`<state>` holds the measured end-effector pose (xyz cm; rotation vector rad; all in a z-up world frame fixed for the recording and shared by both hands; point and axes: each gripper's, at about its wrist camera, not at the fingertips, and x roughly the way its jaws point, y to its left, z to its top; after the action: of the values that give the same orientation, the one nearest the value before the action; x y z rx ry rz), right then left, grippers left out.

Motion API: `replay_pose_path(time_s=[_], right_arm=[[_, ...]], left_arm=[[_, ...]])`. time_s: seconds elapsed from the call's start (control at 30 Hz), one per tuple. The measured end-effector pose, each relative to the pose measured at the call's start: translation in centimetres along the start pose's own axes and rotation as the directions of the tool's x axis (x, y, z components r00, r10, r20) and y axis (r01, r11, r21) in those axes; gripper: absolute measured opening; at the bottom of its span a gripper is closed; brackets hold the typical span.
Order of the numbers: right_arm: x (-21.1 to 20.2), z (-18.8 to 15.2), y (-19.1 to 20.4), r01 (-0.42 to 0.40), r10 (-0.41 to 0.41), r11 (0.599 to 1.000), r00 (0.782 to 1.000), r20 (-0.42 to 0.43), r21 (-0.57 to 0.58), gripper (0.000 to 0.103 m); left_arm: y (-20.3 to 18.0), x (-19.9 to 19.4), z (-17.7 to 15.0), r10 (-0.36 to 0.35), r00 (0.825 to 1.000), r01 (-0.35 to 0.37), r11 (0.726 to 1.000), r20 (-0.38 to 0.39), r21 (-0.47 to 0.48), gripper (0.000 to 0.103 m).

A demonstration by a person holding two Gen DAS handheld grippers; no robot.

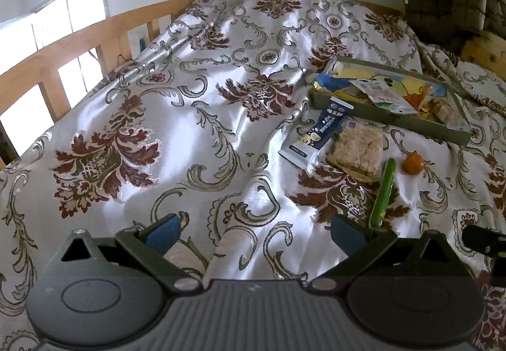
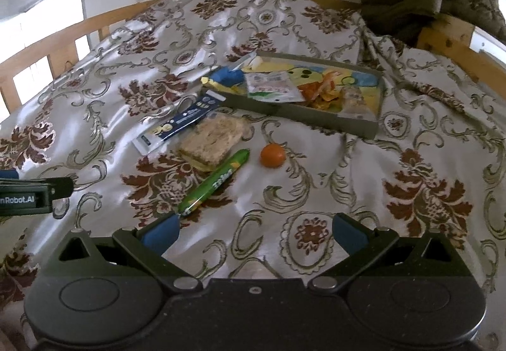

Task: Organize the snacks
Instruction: 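Withdraw both tools and hold them above the remaining snacks, then lower the left tool onto the blue stick packet while the right tool approaches the green stick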

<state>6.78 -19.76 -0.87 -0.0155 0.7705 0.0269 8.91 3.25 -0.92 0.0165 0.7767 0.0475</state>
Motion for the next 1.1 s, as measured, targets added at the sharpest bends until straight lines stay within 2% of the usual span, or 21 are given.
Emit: replay_pose_path(time_s=[0.3, 0.6, 0.83, 1.1], right_arm=[[0.3, -0.2, 0.8, -0.002, 0.002, 0.999, 1.0, -0.007, -0.033, 0.102], [1.2, 0.7, 0.5, -0.023, 0.023, 1.0, 1.0, 0.022, -0.004, 0.102], [2.6, 1.6, 0.5, -0.044, 0.044, 0.999, 0.998, 0.041, -0.007, 0.102], [4.7, 2.5, 0.6, -0.111, 0.111, 0.994, 0.992, 0.058, -0.002, 0.102]], left_arm=[[0.1, -0.1, 0.0, -0.003, 1.0, 0.003, 1.0, 0.006, -0.001, 0.103], [-0.1, 1.0, 1.6, -0.009, 1.0, 0.009, 1.0, 0.023, -0.001, 0.103], [0.1, 3.0, 2.8, -0.028, 0.999, 0.027, 0.999, 0.024, 0.031, 0.103], [-0.5, 7.6, 4.7, -0.054, 0.998, 0.049, 0.992, 0.038, 0.12, 0.103]])
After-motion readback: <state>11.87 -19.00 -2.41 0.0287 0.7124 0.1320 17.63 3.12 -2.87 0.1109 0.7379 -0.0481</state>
